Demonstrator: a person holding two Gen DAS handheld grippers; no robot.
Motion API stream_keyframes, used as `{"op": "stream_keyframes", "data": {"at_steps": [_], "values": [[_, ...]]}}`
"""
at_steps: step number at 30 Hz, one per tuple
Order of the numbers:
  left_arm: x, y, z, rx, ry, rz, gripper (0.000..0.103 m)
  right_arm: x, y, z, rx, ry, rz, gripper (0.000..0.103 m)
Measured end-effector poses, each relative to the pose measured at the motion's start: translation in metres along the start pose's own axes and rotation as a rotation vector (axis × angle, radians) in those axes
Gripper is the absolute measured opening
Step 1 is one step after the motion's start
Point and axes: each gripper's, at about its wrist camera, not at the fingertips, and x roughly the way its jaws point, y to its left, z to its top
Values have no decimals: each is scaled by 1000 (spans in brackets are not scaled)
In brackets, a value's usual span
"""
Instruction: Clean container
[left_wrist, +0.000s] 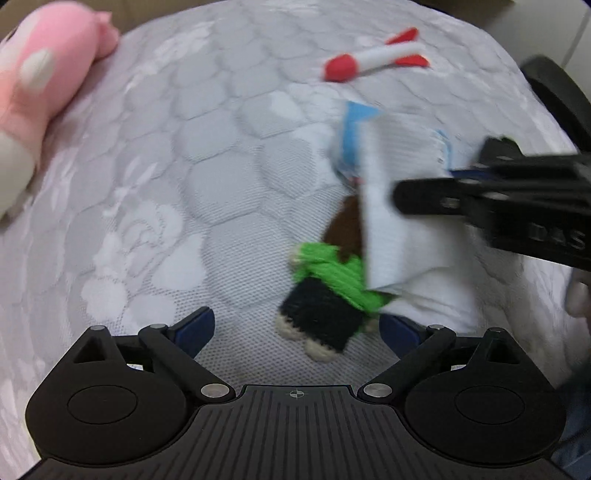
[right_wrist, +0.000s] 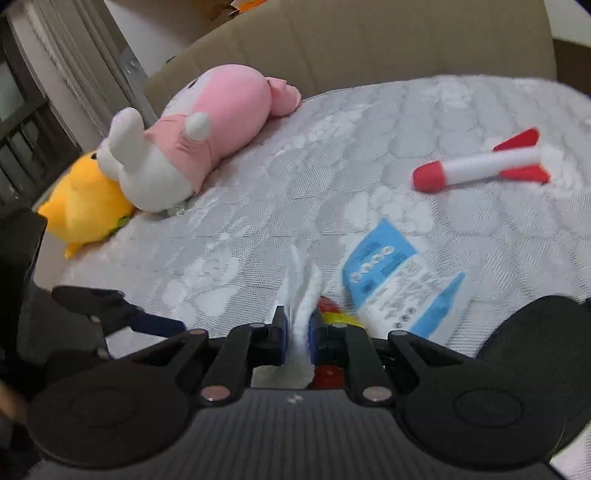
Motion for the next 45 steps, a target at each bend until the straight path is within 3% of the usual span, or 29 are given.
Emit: {"op": "stream_keyframes", "data": {"at_steps": [3,4,7,10,13,15,19,25,29,32,36,39,43,45], "values": [[3,1,0,31,2,45,99,-3,-8,1,-14,-18,-127,14],[5,0,0,46,6,63,99,-6,-12,1,11,-29,-124,14],[7,2,2,81,2,82,101,-19,-23,3,134,-71,41,14],[4,8,1,76,-13,163,102,-22,-17,4,175,-69,229,14],[9,13,-1,58,0,297,102,-7,-2,-4,105,4,219,14],[9,17,-1,26,0,312,102,4,6,-11,60,75,202,14],[6,16,1,-16,-11,202,102,14,16,-25,24,187,164,14],[7,5,-3,45,-19,167,102,19,-5,-41,133,288,28,14],[-1,3,-6,44,-66,111,102,8,-10,-36,127,249,-38,14],[-8,-2,-6,45,-118,-3,103,-16,-6,-15,45,160,-58,16],[14,-19,5,69,-70,-81,103,-35,-13,11,-10,35,-41,16],[40,-31,12,89,-35,-68,103,-27,-33,15,65,9,-74,15],[55,-41,12,74,-56,-152,103,-16,-62,8,235,49,-32,15],[55,-47,12,99,-80,-133,91,-14,-70,8,264,42,-32,15]]}}
